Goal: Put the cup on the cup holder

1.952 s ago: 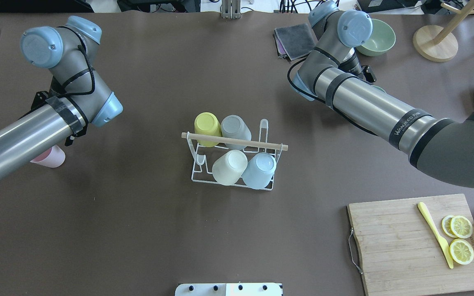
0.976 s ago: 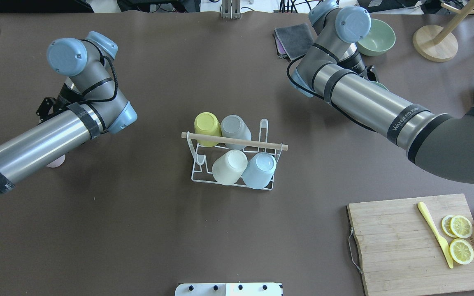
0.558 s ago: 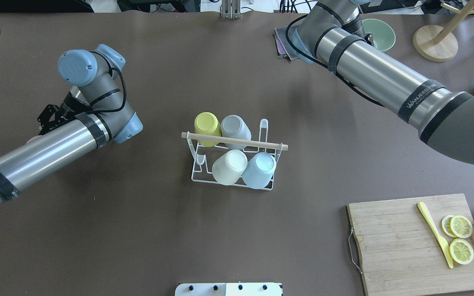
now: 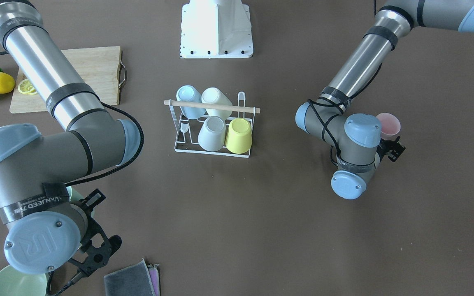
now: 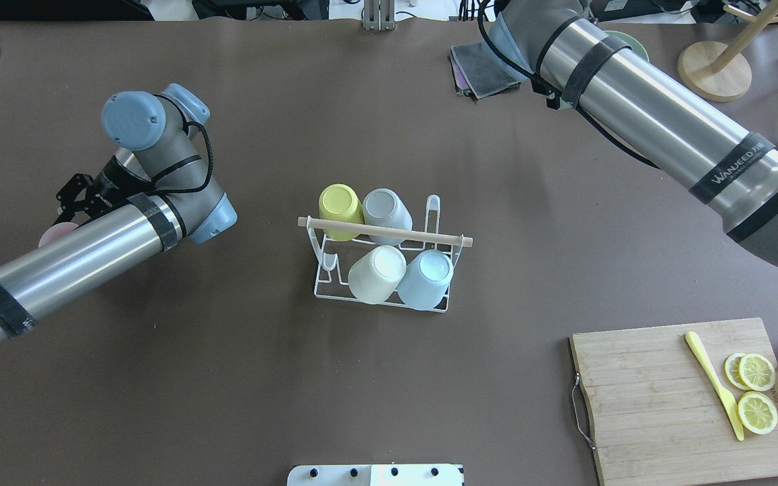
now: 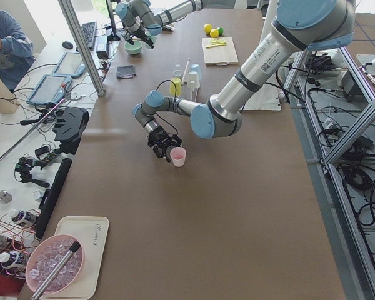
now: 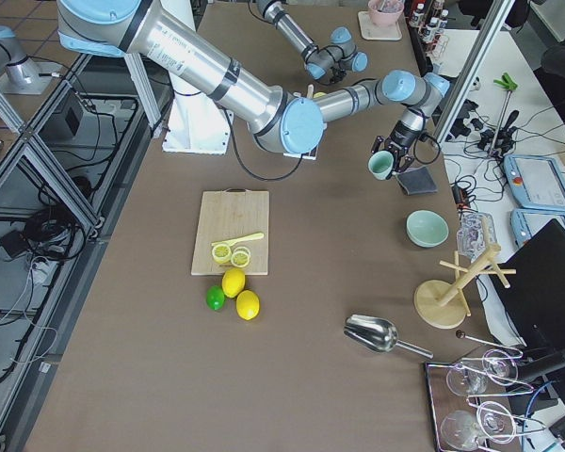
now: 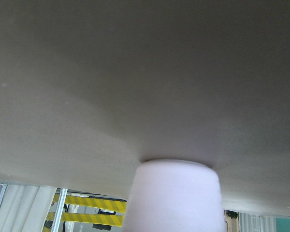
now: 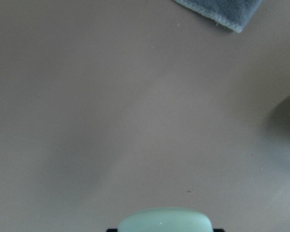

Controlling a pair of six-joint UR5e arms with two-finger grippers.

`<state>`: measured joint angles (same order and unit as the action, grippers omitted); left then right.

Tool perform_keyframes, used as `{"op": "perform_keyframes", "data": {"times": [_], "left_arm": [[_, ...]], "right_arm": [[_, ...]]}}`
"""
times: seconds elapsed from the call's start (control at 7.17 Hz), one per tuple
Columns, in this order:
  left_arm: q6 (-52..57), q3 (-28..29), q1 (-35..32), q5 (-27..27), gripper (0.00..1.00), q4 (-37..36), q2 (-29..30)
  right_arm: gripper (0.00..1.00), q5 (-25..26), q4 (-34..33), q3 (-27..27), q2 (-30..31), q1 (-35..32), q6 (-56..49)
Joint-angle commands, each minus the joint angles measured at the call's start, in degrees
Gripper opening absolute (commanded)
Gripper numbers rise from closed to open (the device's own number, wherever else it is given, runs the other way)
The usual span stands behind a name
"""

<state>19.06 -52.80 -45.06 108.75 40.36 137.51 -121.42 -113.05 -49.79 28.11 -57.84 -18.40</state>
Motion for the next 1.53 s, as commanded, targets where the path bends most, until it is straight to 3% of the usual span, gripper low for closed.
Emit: {"op": "perform_keyframes", "data": {"times": [0.0, 0.14, 0.28, 0.56, 0.84, 1.12, 1.25, 1.39], "left_arm": [[0.0, 0.2, 0.2, -0.6, 0.79, 0.0, 0.0], [0.1, 0.1, 0.2, -0.6, 0.41, -0.1, 0.0], [0.1, -0.1, 0.2, -0.6, 0.10, -0.6, 0.2], [-0.1, -4.4, -4.3, 1.4, 0.08, -0.3, 0.1], [-0.3, -11.9, -11.9, 15.5, 0.07, 8.3, -3.2], [-2.8, -22.0, -15.0, 27.2, 0.07, 25.6, -8.4], [-7.0, -27.8, -16.3, 33.5, 0.01, 35.5, -13.6], [-17.7, -33.4, -15.8, 34.3, 0.02, 49.9, -18.7]], "right_arm": [[0.00, -0.8, 4.0, -9.5, 5.6, -0.1, 3.1], [0.00, -1.7, 9.9, -12.6, 8.2, -0.1, 8.0], [0.00, -1.8, 17.3, -14.3, 10.4, 0.1, 13.2], [0.00, -3.5, 32.5, -14.7, 12.4, -0.1, 19.2], [0.00, -4.1, 52.0, -14.9, 14.9, -0.1, 32.0], [0.00, -4.3, 73.2, -18.3, 20.5, 0.3, 46.4], [0.00, -4.1, 82.1, -20.5, 24.1, 0.4, 50.7], [0.00, -3.4, 88.1, -22.1, 26.0, 0.8, 52.4]]}}
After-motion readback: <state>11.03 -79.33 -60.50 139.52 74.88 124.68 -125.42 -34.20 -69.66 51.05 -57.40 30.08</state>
